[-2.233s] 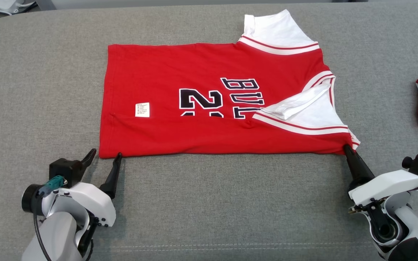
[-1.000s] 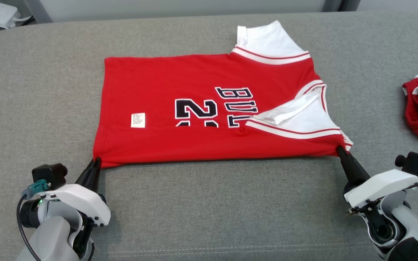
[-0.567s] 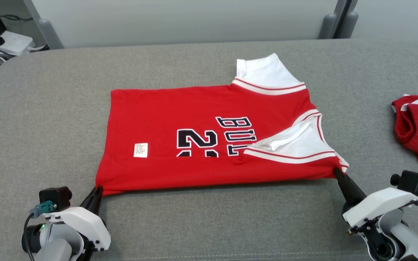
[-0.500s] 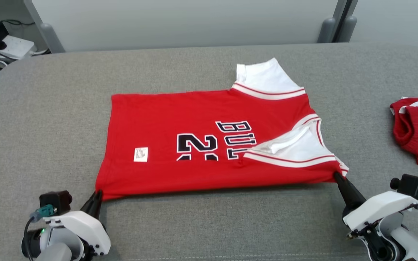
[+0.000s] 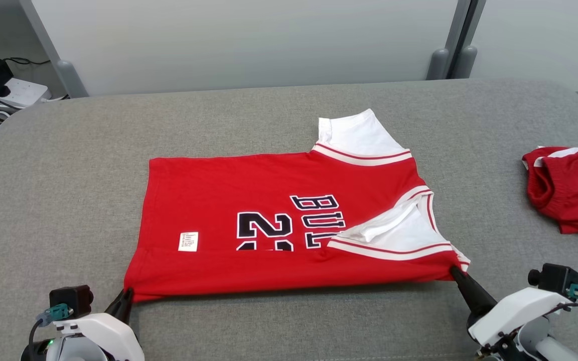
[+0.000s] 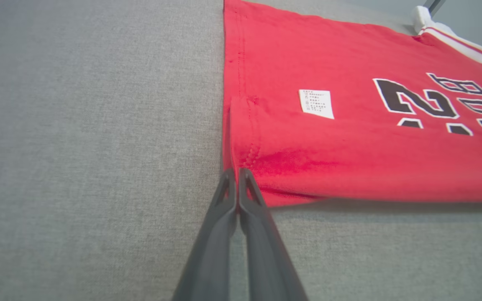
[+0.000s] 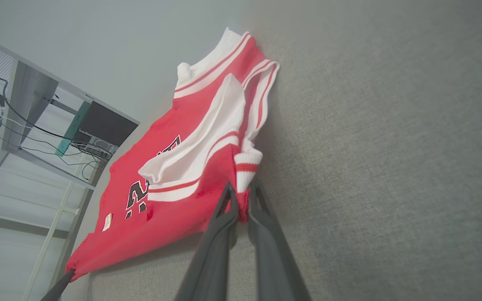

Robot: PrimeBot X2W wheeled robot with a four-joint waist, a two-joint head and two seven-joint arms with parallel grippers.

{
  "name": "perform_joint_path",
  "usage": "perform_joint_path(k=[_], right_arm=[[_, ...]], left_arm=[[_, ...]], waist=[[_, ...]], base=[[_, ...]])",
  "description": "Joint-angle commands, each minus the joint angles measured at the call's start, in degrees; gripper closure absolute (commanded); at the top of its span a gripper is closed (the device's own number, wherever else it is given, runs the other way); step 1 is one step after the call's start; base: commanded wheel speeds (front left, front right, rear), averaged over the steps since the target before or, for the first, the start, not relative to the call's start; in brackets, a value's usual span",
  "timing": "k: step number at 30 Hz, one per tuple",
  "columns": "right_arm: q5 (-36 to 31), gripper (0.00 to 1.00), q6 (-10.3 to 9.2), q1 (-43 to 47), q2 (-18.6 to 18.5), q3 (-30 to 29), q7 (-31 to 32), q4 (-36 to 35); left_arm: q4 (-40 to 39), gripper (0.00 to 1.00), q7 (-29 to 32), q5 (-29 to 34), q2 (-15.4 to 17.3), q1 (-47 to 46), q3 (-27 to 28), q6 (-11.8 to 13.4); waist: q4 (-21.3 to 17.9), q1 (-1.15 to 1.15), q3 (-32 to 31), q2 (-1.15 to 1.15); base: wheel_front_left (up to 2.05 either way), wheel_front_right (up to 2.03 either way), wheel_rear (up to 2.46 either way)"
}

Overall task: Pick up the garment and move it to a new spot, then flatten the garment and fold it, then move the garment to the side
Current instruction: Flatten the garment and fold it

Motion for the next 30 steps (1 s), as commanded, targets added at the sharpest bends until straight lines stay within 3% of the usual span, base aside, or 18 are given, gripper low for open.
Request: perform_joint_path(k=[1,7,8,9,10,11,18,24,30], right_arm=[[0.3,1.00,-0.16,1.0,-1.5,0.6,-0.1,-1.4],[0.6,0.97,-0.16,1.3,-1.8,1.3,0.7,-1.1],[0.6,0.36,-0.16,1.2,-1.8,1.3,0.7,-0.7],[0.5,0.00,-0.16,1.1,-1.8,1.4,0.6,-0.5],[0.6,0.00,-0.16,1.0,-1.8,1.2,0.5,-0.2],[0.6,0.00,-0.16,0.8,-1.9,1.0,0.3,0.1],[0.0,0.00,-0.16,-0.3,-2.9,-0.9,-1.5,1.3],[-5.5,0.00,-0.16,-2.3,-2.9,-4.2,-3.1,1.8],[-21.9,0.00,-0.16,-2.2,-0.1,-18.0,-3.2,-1.8]], left_arm=[[-0.2,1.00,-0.3,-0.4,2.5,-0.8,1.8,0.0],[0.4,1.00,-0.3,-0.1,2.5,-1.0,1.9,0.0],[0.5,0.83,-0.3,0.0,2.4,-1.0,1.9,0.0],[0.4,0.54,-0.3,0.2,2.4,-1.1,1.8,0.0],[0.5,0.05,-0.3,0.5,2.4,-1.2,1.9,0.3],[0.4,0.00,-0.3,1.0,2.5,-1.3,1.8,0.7],[-2.4,0.00,-0.3,2.5,2.3,-1.3,3.6,2.8],[-9.5,0.00,-0.3,6.0,2.6,0.0,6.2,5.9],[-17.2,0.00,-0.3,9.9,2.4,2.8,10.0,7.3]], waist=[[-0.1,0.00,0.1,0.00],[-0.4,0.00,0.6,0.00],[-0.4,0.00,0.7,0.00],[-0.4,0.00,0.7,0.00],[-0.4,0.00,0.8,0.00],[-0.3,0.00,0.8,0.00],[0.2,0.00,0.9,0.00],[0.4,0.00,1.1,0.00],[0.3,0.00,1.1,0.00]], base=[[0.00,0.00,0.00],[0.00,0.00,0.00],[0.00,0.00,0.00],[0.00,0.00,0.00],[0.00,0.00,0.00],[0.00,0.00,0.00],[0.00,0.00,0.00],[0.00,0.00,0.00],[0.00,0.00,0.00]])
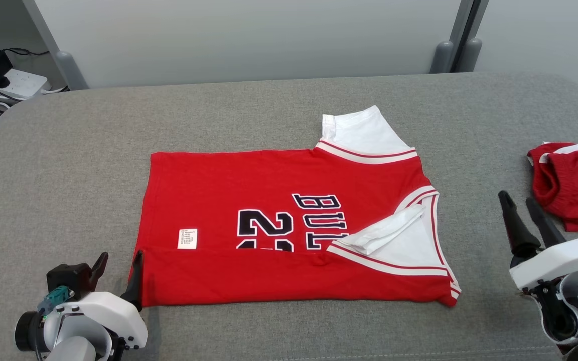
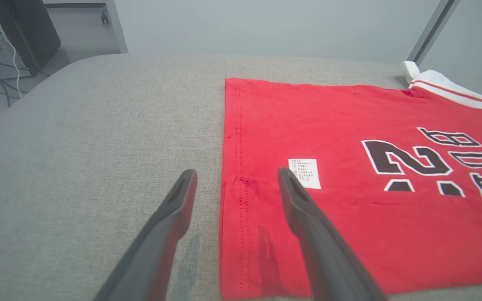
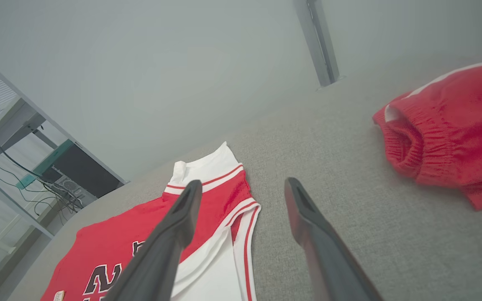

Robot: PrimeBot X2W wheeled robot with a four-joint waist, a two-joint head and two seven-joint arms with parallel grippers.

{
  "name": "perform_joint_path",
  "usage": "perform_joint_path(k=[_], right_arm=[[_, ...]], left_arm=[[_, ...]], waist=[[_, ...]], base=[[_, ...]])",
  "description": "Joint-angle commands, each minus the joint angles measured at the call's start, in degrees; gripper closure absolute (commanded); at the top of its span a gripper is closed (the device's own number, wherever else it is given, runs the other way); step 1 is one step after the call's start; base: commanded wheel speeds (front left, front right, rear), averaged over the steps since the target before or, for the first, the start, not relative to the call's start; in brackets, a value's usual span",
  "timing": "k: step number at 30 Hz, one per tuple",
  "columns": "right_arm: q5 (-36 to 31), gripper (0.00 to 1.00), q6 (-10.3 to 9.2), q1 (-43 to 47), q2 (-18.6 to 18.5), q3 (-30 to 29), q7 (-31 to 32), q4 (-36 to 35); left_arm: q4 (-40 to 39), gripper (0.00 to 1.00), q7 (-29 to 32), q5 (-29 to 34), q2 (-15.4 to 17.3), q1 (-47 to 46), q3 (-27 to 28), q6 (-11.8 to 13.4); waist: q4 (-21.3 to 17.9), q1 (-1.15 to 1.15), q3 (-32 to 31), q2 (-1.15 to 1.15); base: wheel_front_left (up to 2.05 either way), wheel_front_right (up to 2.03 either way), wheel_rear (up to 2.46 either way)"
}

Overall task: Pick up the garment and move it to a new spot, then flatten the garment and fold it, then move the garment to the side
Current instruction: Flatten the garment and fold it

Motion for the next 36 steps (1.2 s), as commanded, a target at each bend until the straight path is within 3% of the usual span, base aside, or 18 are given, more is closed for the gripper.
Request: perform_joint_path(k=[1,7,17,25,36], right_arm=[[-4.9,0.00,-0.15,0.3,0.1,-2.9,-0.8,-2.7],[-19.2,0.00,-0.15,3.4,5.5,-14.1,-0.8,-10.6],[-34.2,0.00,-0.15,6.6,9.9,-19.3,-0.8,-16.5],[-40.2,0.00,-0.15,8.3,12.3,-21.0,-0.8,-17.8],[-44.8,0.00,-0.15,6.0,13.5,-20.5,-0.8,-14.0]], left_arm=[[-2.5,0.00,-0.3,1.4,2.0,-0.7,2.9,0.5],[-8.5,0.00,-0.3,5.0,0.8,1.3,6.0,0.9],[-15.8,0.00,-0.3,9.6,-2.3,4.6,11.1,1.7],[-19.5,0.00,-0.3,13.4,-5.4,7.3,13.5,1.0],[-18.2,0.00,-0.3,15.2,-6.6,4.9,16.3,-1.2]], waist=[[0.0,0.00,0.0,0.00],[0.0,0.00,-0.1,0.00],[0.2,0.00,-0.7,0.00],[0.2,0.00,-1.1,0.00],[-0.6,0.00,3.3,0.00]], base=[[0.00,0.00,0.00],[0.00,0.00,0.00],[0.00,0.00,0.00],[0.00,0.00,0.00],[0.00,0.00,0.00]])
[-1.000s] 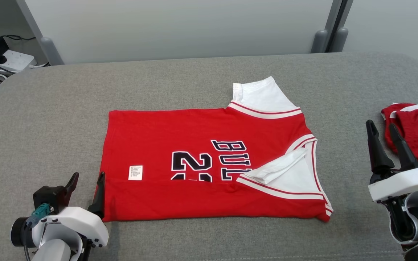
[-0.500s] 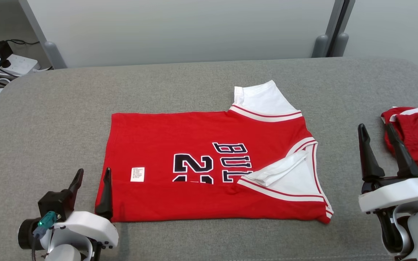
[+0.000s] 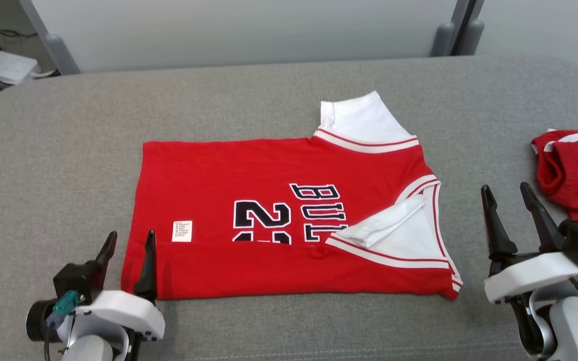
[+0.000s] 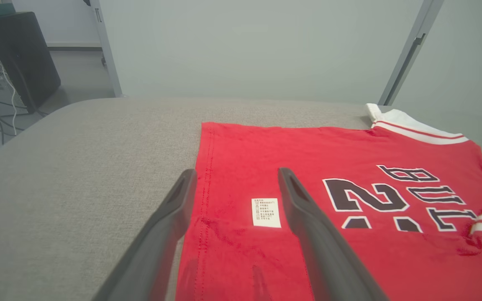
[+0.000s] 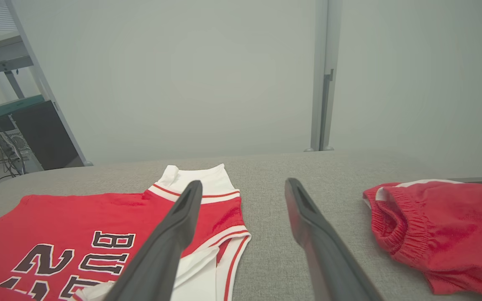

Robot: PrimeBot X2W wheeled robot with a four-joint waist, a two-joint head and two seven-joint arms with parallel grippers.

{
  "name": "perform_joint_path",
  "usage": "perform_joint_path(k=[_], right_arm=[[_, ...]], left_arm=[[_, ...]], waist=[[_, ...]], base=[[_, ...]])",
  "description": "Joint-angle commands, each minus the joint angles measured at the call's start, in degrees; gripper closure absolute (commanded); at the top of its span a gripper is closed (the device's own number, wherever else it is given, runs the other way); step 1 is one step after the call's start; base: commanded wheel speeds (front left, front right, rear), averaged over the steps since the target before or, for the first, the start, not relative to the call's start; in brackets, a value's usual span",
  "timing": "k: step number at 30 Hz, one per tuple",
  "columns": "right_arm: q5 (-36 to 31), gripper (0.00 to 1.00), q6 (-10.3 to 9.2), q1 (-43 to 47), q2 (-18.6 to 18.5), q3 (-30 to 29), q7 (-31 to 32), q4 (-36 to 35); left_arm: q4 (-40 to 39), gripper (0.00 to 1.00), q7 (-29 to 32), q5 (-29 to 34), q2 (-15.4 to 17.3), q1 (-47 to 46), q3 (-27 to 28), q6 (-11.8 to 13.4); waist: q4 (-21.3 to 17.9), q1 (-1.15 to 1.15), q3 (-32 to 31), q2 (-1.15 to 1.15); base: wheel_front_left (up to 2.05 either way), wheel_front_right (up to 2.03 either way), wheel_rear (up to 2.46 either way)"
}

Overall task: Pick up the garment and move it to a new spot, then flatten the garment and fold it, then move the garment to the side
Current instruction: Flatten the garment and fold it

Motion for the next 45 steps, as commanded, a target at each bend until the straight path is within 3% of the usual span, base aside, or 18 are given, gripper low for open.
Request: perform_joint_path(k=[1,8,20,25,34,45], right_arm=[[-0.5,0.00,-0.14,-2.4,-0.1,1.4,-0.7,-1.2],[-1.0,0.00,-0.14,-6.0,0.7,1.9,-0.7,-0.9],[-1.6,0.00,-0.14,-12.3,2.1,3.9,-0.7,-1.5],[-0.7,0.00,-0.14,-13.0,2.6,5.0,-0.7,-1.6],[0.8,0.00,-0.14,-13.9,3.4,6.6,-0.7,-2.3],[1.7,0.00,-0.14,-14.1,4.1,7.0,-0.7,-2.9]], left_arm=[[-1.1,0.00,-0.3,0.6,1.1,-3.3,2.1,-0.6],[4.1,0.00,-0.3,2.4,3.2,-10.9,0.5,-3.3],[14.1,0.00,3.3,3.5,11.6,-30.1,-3.3,-5.6],[16.7,0.00,7.2,-0.2,15.1,-36.3,-5.7,-5.9],[14.6,0.00,15.3,-11.4,24.4,-43.8,-17.4,-5.9],[11.6,0.00,19.8,-22.3,31.7,-45.3,-24.1,-5.9]], waist=[[-0.2,0.00,1.6,0.00],[-0.7,0.00,7.6,0.00],[-2.7,0.00,17.1,0.00],[-4.0,0.00,20.2,0.00],[-6.6,0.00,24.9,0.00],[-8.2,0.00,27.0,0.00]], base=[[0.00,0.00,0.00],[0.00,0.00,0.00],[0.00,0.00,0.00],[0.00,0.00,0.00],[0.00,0.00,0.00],[0.00,0.00,0.00]])
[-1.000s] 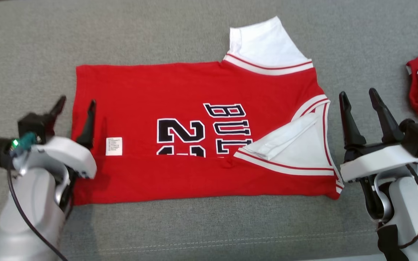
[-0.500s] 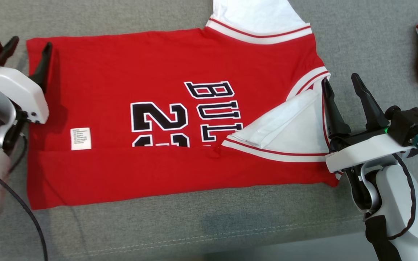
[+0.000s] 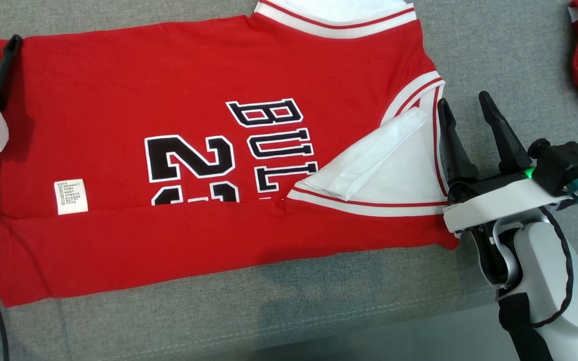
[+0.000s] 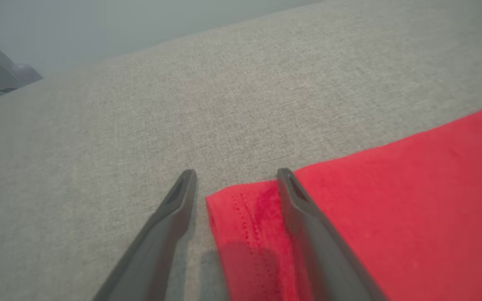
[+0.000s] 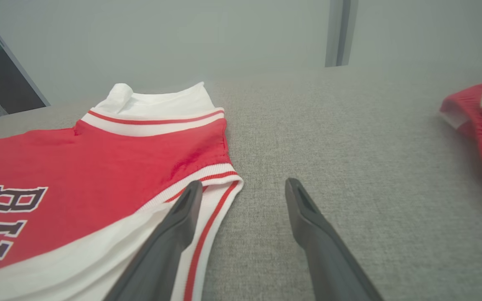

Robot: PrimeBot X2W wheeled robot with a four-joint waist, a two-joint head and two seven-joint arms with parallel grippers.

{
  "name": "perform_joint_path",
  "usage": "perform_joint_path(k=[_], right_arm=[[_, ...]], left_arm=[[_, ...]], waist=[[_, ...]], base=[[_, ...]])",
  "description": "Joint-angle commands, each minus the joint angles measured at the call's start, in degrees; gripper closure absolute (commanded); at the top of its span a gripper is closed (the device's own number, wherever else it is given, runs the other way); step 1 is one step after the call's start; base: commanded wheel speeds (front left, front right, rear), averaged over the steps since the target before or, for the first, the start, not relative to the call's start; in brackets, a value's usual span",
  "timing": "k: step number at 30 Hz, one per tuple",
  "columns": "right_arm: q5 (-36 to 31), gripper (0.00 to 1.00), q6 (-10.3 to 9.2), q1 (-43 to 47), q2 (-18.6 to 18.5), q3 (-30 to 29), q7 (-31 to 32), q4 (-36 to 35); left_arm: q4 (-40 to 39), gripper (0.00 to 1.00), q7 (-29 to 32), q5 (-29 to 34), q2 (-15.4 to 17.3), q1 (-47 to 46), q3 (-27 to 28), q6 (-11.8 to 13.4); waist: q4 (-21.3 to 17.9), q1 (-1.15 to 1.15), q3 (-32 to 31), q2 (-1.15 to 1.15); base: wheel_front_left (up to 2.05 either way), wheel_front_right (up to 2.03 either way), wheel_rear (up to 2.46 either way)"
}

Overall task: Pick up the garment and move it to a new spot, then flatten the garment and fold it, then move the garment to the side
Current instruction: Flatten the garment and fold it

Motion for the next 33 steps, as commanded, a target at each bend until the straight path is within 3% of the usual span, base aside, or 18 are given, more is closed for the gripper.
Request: perform_joint_path(k=[1,7,13,28,31,33], right_arm=[[0.4,0.00,-0.15,0.4,0.4,0.5,-0.7,-1.5],[0.7,0.00,-0.15,0.5,0.6,0.8,-0.7,-1.4],[1.0,0.00,-0.15,0.1,0.5,1.3,-0.7,-1.2],[1.9,0.00,-0.15,0.0,0.7,1.8,-0.7,-1.2],[2.1,0.00,-0.15,-0.1,0.8,1.7,-0.7,-1.0],[2.1,0.00,-0.15,-0.2,0.8,1.6,-0.7,-1.0]], left_arm=[[-2.0,0.00,0.5,-2.0,4.4,-1.3,0.9,0.0],[-6.2,0.00,2.5,-12.1,8.7,1.0,-1.3,0.0],[-8.5,0.00,3.7,-18.4,10.3,2.8,-2.4,0.0],[-6.7,0.00,3.1,-23.6,11.0,1.8,-2.5,0.0],[-6.8,0.13,3.6,-24.1,11.2,1.7,-2.9,0.0],[-7.0,0.33,3.6,-24.6,11.2,1.6,-3.0,0.0]], waist=[[0.1,0.00,0.0,0.00],[0.4,0.00,-0.2,0.00],[0.4,0.00,0.0,0.00],[-1.3,0.00,0.9,0.00],[-1.4,0.00,1.0,0.00],[-1.3,0.00,1.0,0.00]], base=[[0.00,0.00,0.00],[0.00,0.00,0.00],[0.00,0.00,0.00],[0.00,0.00,0.00],[0.00,0.00,0.00],[0.00,0.00,0.00]])
